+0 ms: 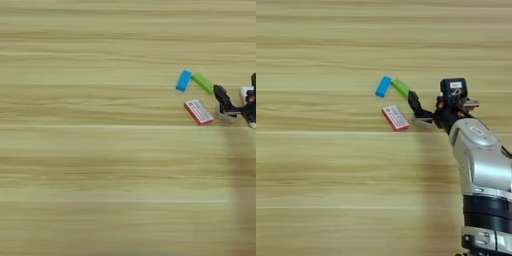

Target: Move the objects on the table

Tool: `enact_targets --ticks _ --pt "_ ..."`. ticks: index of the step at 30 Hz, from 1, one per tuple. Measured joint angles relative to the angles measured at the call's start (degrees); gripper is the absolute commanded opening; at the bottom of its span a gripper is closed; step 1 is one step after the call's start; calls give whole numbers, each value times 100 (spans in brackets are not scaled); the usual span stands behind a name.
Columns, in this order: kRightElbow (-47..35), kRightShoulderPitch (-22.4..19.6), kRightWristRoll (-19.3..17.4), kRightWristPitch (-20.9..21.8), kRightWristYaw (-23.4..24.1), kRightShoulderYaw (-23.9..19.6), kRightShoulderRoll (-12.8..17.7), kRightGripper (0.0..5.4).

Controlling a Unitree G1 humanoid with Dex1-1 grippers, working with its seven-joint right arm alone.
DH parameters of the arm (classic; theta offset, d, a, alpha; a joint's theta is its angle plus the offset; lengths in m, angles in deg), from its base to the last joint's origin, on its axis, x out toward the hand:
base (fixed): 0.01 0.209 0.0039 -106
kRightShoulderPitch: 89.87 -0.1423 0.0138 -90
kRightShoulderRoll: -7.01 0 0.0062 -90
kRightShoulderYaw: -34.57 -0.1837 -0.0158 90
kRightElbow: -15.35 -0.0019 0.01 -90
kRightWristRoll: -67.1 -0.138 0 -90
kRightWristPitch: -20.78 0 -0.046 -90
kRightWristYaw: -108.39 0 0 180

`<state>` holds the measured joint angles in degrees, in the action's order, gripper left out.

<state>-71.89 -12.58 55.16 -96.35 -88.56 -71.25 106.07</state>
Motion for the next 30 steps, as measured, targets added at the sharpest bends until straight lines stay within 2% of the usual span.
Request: enact_targets --ticks 7,16,30 --pt "494 -41 68 -29 -101 149 -18 538" --pt "1528 -372 105 50 -227 145 -15 538" --pt "2087 -593 140 146 -350 138 1 538"
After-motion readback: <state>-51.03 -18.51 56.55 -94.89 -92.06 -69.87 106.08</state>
